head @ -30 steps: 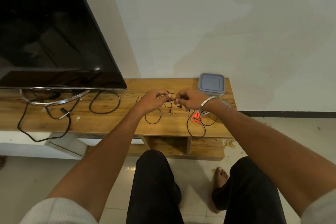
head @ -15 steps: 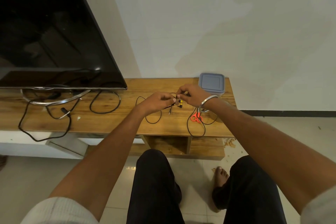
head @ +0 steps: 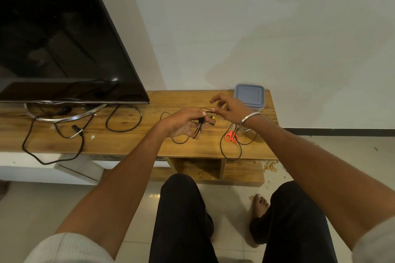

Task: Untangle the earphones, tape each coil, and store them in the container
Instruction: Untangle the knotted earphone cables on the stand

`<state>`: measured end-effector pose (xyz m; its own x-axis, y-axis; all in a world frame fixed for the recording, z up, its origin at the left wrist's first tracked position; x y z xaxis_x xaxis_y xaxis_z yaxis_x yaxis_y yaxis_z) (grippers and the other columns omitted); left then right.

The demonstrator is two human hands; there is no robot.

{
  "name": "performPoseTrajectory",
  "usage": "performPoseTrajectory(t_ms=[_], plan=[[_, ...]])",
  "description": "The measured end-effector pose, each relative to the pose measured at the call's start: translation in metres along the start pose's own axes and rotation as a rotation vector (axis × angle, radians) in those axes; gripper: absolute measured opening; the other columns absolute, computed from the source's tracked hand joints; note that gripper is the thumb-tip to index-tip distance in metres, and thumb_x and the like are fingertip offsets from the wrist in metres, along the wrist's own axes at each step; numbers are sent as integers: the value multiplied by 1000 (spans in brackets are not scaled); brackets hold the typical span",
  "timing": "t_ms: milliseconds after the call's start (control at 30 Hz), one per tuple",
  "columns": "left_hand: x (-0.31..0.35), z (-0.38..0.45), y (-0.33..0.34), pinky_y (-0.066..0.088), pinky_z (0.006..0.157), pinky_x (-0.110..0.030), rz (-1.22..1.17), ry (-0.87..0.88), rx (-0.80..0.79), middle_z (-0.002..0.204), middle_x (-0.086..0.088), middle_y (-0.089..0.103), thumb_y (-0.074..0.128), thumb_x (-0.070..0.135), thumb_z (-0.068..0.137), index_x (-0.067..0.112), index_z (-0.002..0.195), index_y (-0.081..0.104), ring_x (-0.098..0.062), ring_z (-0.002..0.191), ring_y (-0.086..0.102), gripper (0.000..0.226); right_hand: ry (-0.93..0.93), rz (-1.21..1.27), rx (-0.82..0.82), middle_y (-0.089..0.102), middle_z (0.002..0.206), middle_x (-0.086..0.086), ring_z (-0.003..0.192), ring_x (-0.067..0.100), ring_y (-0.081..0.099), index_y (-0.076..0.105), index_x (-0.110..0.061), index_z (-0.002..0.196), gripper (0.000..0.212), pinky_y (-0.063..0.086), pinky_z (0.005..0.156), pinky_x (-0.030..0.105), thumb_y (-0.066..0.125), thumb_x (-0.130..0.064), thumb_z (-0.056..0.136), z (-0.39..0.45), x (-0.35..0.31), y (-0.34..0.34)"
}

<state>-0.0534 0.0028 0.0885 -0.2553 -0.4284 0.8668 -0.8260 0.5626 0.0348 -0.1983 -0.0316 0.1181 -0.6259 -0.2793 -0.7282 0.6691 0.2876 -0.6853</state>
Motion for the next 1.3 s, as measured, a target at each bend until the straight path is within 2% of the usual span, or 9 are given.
performPoseTrajectory(t_ms=[133,233,433,567,800,933,1100,1200,1300], plan=[[3,-6,0,37,100,-69,-215,50,-77,133,-18,59,52,29,94,17,88,62,-34,124,56,17,19,35,14,57,99,-4,78,2,53,57,-15,115,28,39,64,12,53,-33,94,-5,4,-1],[7,-8,-3,34,100,-72,-326,101,-66,131,-18,59,48,28,97,15,88,58,-40,124,55,19,39,34,17,61,99,-1,87,9,56,59,-13,111,27,43,71,21,50,-33,95,-7,9,1],[14,-11,-4,33,98,-74,-467,165,-81,129,-17,59,46,28,97,16,87,57,-45,126,51,19,89,-106,-14,64,85,14,73,25,56,63,-5,97,30,41,65,34,38,-23,100,-7,17,13],[23,-12,3,39,97,-71,-505,209,-78,128,-17,58,44,28,99,16,86,58,-45,125,52,23,94,-131,36,55,77,4,69,21,50,57,-10,85,28,32,62,27,36,-20,101,-8,12,22],[37,-8,8,38,99,-70,-558,294,-47,127,-15,60,43,27,101,15,93,59,-43,123,54,21,200,-187,-56,65,100,18,87,36,61,54,-4,113,27,44,68,34,37,-19,99,-6,12,49],[37,-5,5,38,102,-65,-527,337,15,137,-14,56,43,27,102,15,97,59,-39,125,54,21,208,-143,-77,62,87,11,76,27,55,59,-4,102,23,36,58,29,39,-15,97,-7,7,52],[33,-5,-12,37,107,-58,-433,363,199,140,-1,56,47,32,100,23,97,69,-29,129,51,24,166,-128,-187,53,71,-9,75,17,53,59,-11,89,36,36,69,27,29,-23,102,-10,0,63],[31,-7,-22,38,104,-49,-353,356,297,135,5,59,46,30,100,22,104,66,-22,128,51,21,151,-116,-236,61,76,0,66,15,54,60,-17,86,35,39,60,27,30,-26,102,-10,2,66],[29,-12,-28,40,97,-40,-239,337,371,128,8,60,48,28,100,21,110,65,-14,121,52,21,118,-105,-275,60,73,-5,62,9,52,61,-21,84,32,38,57,22,36,-30,100,-11,-2,64]])
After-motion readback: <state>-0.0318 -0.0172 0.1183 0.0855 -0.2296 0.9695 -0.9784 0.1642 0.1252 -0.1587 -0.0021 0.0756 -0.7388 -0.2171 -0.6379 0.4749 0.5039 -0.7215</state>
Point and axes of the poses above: each hand's wrist, its own z-axis towards the middle knuckle, its own y-axis out of the palm, x = y × z, the point moved 7 cm from there along z, towards the middle knuckle
